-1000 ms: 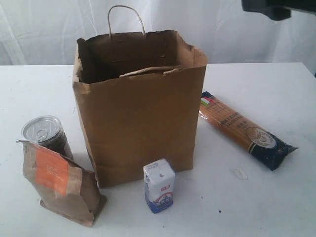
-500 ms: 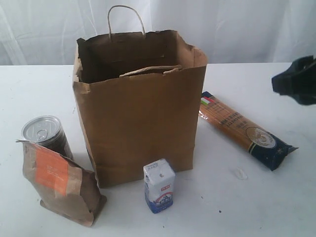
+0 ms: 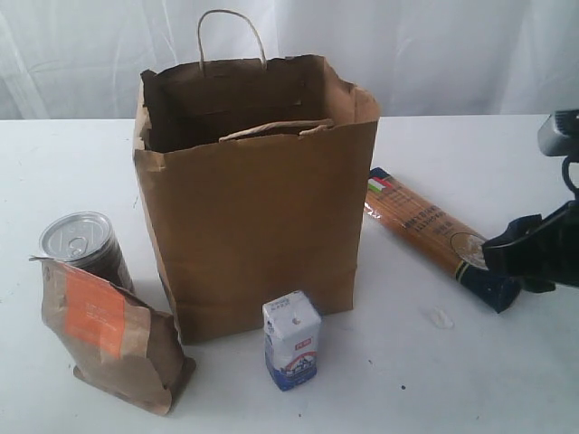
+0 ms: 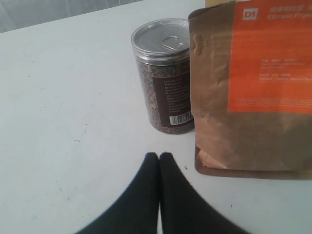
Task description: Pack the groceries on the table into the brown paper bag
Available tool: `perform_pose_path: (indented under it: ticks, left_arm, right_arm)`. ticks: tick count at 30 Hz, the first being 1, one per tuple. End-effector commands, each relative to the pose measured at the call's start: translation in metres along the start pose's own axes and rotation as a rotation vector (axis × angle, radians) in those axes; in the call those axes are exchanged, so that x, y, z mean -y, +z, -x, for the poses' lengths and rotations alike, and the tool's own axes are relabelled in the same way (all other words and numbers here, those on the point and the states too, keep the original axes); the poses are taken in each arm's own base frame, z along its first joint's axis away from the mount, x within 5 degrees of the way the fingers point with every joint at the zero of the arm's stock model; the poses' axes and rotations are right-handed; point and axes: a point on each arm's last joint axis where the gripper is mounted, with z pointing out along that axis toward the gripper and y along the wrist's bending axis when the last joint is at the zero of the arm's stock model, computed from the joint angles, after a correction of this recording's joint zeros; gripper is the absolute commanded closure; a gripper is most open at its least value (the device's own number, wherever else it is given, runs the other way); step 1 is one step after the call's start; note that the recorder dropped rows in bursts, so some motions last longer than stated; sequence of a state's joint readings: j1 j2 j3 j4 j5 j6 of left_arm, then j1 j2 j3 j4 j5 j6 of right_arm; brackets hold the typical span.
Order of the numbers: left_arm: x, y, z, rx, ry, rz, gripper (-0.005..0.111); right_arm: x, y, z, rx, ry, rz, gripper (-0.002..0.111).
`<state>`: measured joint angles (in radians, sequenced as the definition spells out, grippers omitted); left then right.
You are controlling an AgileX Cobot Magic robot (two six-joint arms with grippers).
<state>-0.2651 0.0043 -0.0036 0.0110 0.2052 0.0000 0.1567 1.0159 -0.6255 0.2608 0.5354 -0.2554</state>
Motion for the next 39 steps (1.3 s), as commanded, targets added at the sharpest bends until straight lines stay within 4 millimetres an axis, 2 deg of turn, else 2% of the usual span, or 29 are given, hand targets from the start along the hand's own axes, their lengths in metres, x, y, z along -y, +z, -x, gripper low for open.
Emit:
perform_pose_path:
  ticks: [1, 8, 11, 13, 17, 21, 25, 30, 39]
  left_arm:
    - [0.0, 0.0, -0.001, 0.002, -0.004, 0.003, 0.107]
    - [0.0, 0.0, -0.001, 0.002, -0.004, 0.003, 0.107]
    - [0.0, 0.0, -0.001, 0.002, -0.004, 0.003, 0.107]
    - [0.0, 0.0, -0.001, 0.002, -0.004, 0.003, 0.107]
    - [0.0, 0.0, -0.001, 0.002, -0.004, 0.003, 0.107]
    - [0.0, 0.0, -0.001, 0.002, -0.004, 0.003, 0.107]
    - [0.0, 0.0, -0.001, 0.002, -0.004, 0.003, 0.107]
    - [0.0, 0.0, -0.001, 0.002, -0.004, 0.003, 0.107]
    - [0.0, 0.0, -0.001, 0.002, -0.004, 0.003, 0.107]
  right_arm:
    - [0.003, 0.005, -0.002, 0.026, 0.003, -0.019, 0.051]
    - [0.005, 0.015, -0.006, 0.022, -0.056, -0.032, 0.051]
    - [0.005, 0.025, -0.007, -0.016, -0.089, -0.023, 0.048]
    - [-0.002, 0.038, -0.009, -0.053, -0.122, 0.003, 0.042]
    - [-0.011, 0.069, -0.018, -0.157, -0.226, 0.043, 0.041]
    - [-0.007, 0.101, -0.025, -0.205, -0.229, 0.022, 0.041]
    - [-0.004, 0.12, -0.031, -0.227, -0.224, 0.007, 0.041]
    - [-0.004, 0.125, -0.034, -0.243, -0.146, 0.0, 0.045]
    - [-0.002, 0.134, -0.04, -0.272, -0.138, -0.004, 0.048]
